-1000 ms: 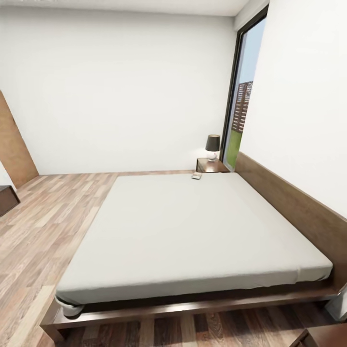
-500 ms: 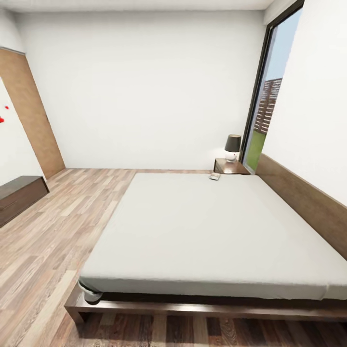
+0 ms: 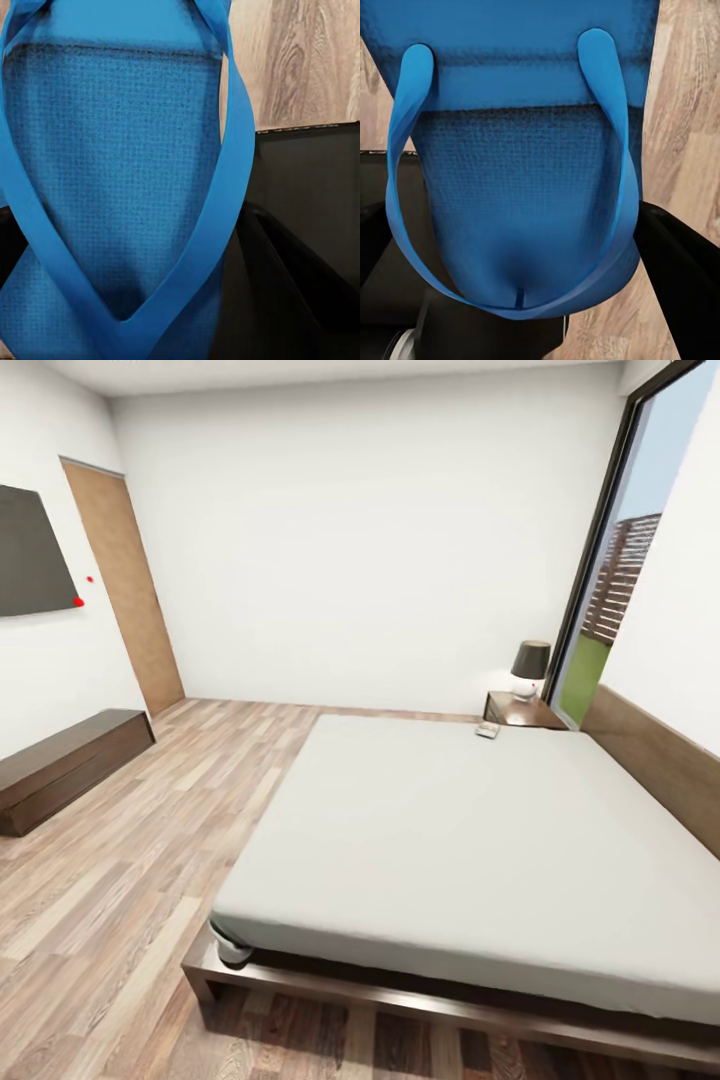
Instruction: In the bedroom, move the book from the bed onto either nightstand, and place the two sandals side by side next to the bed.
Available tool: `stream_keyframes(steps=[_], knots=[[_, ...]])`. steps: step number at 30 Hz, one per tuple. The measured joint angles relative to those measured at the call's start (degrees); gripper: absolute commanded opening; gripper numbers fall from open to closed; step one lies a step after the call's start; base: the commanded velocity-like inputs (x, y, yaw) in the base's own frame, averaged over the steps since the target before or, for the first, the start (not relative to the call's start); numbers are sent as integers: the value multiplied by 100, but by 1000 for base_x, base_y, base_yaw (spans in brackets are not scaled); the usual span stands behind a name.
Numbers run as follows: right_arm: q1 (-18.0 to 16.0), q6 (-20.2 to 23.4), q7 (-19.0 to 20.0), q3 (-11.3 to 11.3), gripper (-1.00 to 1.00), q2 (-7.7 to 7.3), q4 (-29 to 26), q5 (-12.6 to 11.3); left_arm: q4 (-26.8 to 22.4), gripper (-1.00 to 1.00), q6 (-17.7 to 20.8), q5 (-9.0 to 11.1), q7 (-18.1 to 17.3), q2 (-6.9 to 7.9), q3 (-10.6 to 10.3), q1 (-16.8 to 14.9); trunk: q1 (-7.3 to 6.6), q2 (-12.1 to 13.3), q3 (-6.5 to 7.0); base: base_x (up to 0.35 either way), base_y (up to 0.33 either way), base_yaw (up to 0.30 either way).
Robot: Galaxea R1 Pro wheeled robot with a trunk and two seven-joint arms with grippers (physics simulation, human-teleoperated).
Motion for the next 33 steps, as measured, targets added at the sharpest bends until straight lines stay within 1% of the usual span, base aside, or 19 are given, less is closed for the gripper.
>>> stream_keyframes(steps=[6,15,18,21,22,24,26,27,30,31,33], knots=[[0,-1,0,0,-100,0,0,-1,-11,-100,1,-1,0,2,-3,-1,0,0,-14,0,17,170],[1,-8,1,-3,-100,-8,0,-5,-20,-100,65,-1,-21,13,-17,-14,0,0,-17,0,2,21],[0,-11,1,-3,-100,-4,-9,-7,-29,-100,124,-5,-7,8,-25,-83,0,0,-17,0,0,2],[0,-12,2,-7,-100,-2,-46,-9,-41,-100,359,-6,15,-1,-32,-243,0,0,-16,0,0,1],[0,-10,2,-17,-100,-1,-60,-8,-43,-100,496,-10,21,-4,-36,-364,1,0,-15,0,0,0],[0,1,-5,-37,-100,-1,-73,-12,-42,-100,640,-14,32,-7,-40,-533,1,0,-16,0,0,0],[0,12,-17,-59,-100,3,-77,-14,-39,-100,699,-12,40,-10,-38,-642,0,0,-16,0,0,0],[0,23,-45,-106,-100,5,-80,-16,-40,-100,741,-17,46,-13,-39,-761,1,0,-15,0,0,0],[0,40,-140,-239,-100,7,-87,-17,-34,-100,854,-16,50,-14,-34,-957,0,0,-16,0,0,0],[0,51,-246,-349,-100,12,-93,-18,-36,-100,990,-13,47,-14,-35,-1079,1,0,-15,0,0,0],[-2,59,-375,-446,-100,41,-102,-18,-36,-100,1115,-7,40,-15,-31,-1192,0,0,-16,0,0,0]])
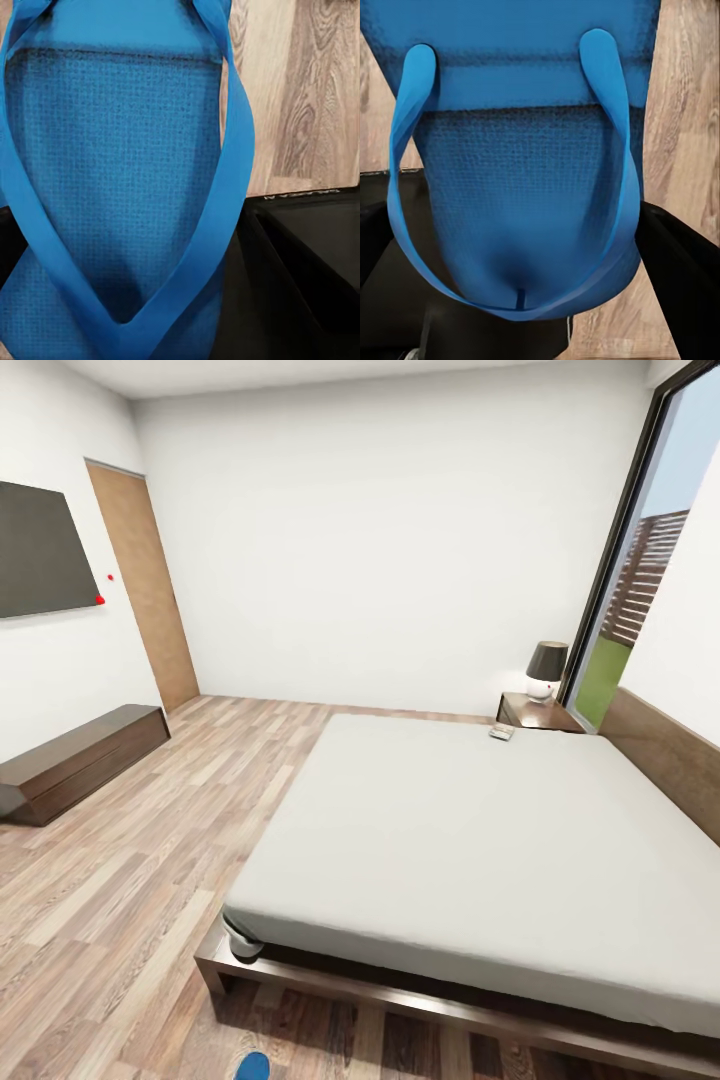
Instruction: In the bedroom, move the book from the bed onto either nightstand, and place the two sandals side by side next to the bed.
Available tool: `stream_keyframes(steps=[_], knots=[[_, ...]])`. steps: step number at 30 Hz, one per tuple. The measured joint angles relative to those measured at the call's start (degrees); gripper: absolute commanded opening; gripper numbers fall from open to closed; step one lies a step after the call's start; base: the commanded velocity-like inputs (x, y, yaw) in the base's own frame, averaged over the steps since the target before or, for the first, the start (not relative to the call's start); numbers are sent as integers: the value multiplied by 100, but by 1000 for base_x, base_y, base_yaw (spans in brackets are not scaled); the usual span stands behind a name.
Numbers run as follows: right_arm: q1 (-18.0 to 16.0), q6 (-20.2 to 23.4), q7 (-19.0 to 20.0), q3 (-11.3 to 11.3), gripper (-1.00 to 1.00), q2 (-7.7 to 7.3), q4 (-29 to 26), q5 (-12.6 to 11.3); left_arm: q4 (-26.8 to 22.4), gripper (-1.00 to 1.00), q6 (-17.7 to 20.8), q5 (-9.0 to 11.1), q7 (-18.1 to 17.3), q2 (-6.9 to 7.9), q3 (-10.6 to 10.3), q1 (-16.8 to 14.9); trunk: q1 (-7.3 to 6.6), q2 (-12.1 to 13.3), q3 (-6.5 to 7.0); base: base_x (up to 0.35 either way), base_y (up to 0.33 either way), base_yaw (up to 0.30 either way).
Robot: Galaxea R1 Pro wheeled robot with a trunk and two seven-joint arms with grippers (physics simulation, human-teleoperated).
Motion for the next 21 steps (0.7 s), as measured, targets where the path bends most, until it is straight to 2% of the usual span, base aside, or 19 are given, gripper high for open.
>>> stream_keyframes(steps=[5,9,14,16,21], knots=[[-7,15,-832,-167,-100,382,-39,-5,-6,-100,222,1,11,-66,3,-291,0,0,0,0,0,0],[-32,21,-1044,-187,-100,572,-49,-1,-4,-100,243,-1,20,-86,5,-344,0,0,0,0,0,0],[-49,28,-1135,-189,-100,676,-220,1,-5,-100,243,-8,-6,-84,-8,-363,0,0,0,0,0,0],[-54,207,-1147,-190,-100,703,-473,2,-67,-100,248,-11,-25,-77,-82,-436,0,0,1,0,0,0],[-55,580,-1146,-198,-100,733,-679,-13,-143,-100,375,-3,-34,-69,-160,-644,0,0,0,0,0,0]])
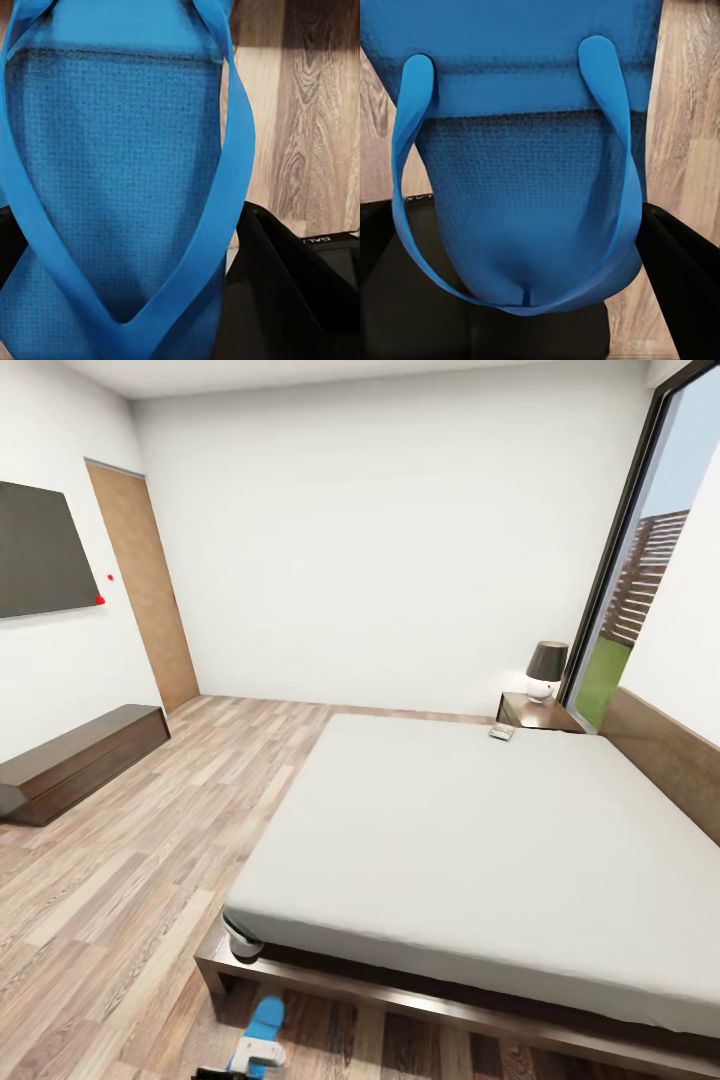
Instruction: In the bedroom, move the book from the bed onto either nightstand, and place the two sandals side by side next to the bed.
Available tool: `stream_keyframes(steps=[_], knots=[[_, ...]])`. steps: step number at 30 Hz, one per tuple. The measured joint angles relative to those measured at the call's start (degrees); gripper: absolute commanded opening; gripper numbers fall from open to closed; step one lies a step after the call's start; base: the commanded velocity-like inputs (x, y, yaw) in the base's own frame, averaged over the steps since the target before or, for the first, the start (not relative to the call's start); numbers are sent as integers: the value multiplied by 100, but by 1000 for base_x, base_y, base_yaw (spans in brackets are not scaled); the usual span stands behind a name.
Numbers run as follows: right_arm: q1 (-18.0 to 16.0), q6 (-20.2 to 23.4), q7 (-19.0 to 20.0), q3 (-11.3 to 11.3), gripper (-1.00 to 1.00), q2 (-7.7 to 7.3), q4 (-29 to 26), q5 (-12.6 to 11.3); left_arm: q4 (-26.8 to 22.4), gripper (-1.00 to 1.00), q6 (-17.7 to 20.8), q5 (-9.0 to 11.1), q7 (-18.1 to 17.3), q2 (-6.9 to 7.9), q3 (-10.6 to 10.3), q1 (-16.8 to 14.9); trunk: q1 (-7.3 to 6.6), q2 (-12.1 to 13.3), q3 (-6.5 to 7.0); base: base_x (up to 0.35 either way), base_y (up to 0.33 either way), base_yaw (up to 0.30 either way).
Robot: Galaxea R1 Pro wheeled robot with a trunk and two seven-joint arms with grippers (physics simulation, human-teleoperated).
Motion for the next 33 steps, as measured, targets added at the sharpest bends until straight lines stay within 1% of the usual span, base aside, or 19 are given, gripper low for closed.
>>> stream_keyframes(steps=[8,10,15,24,28,33], knots=[[0,73,1,-142,-100,57,-37,-6,-189,-100,140,6,13,-23,-15,-62,0,0,0,0,0,0],[0,91,-1,-153,-100,63,-49,-4,-204,-100,150,8,18,-31,-11,-64,0,0,0,0,0,0],[0,120,-3,-157,-100,75,-59,3,-235,-100,178,12,12,-139,-5,-65,0,0,-1,0,0,0],[-1,136,22,-164,-100,89,-52,2,-240,-100,239,14,-9,-174,-2,-65,0,0,-1,0,0,0],[-2,135,36,-170,-100,92,-96,13,-240,-100,540,15,-5,-185,4,-62,0,0,-1,0,0,0],[-6,137,14,-169,-100,95,-233,59,-238,-100,690,16,-3,-176,3,-52,0,0,0,0,0,0]])
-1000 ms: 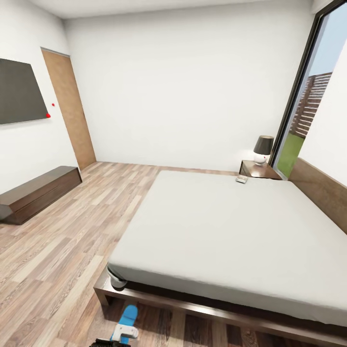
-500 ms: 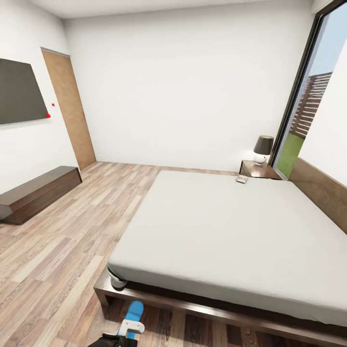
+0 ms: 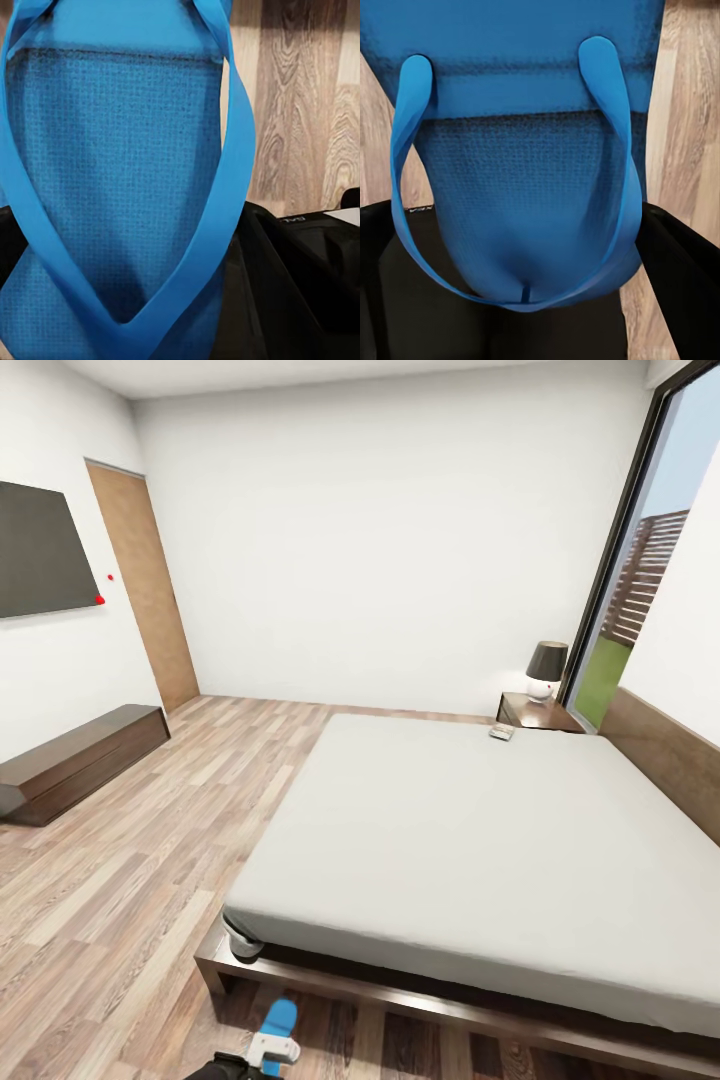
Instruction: In the bedroom, move the book from the bed onto either nightstand, and place the two sandals side by side next to the bed.
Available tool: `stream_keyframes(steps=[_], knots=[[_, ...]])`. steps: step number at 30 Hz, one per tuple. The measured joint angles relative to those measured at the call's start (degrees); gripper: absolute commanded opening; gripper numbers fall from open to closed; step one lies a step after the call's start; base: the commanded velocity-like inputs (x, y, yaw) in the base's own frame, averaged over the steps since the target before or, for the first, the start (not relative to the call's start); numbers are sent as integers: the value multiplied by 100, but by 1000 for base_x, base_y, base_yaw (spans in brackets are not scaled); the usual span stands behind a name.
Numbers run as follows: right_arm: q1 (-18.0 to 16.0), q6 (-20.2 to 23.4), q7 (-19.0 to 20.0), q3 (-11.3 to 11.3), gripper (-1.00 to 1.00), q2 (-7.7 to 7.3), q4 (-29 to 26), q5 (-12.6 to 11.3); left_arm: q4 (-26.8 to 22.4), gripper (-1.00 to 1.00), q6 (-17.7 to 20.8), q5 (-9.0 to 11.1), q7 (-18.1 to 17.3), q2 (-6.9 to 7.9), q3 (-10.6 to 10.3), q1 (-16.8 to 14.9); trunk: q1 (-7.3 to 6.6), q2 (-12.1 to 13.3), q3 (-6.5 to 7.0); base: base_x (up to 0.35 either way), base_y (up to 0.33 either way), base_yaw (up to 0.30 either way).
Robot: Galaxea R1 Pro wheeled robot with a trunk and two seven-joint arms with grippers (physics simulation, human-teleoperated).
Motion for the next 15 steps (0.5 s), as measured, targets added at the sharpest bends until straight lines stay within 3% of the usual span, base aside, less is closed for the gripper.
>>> stream_keyframes(steps=[15], knots=[[-55,-77,37,42,-100,7,-75,24,14,-100,41,-8,0,4,-58,23,0,0,0,0,0,0]])
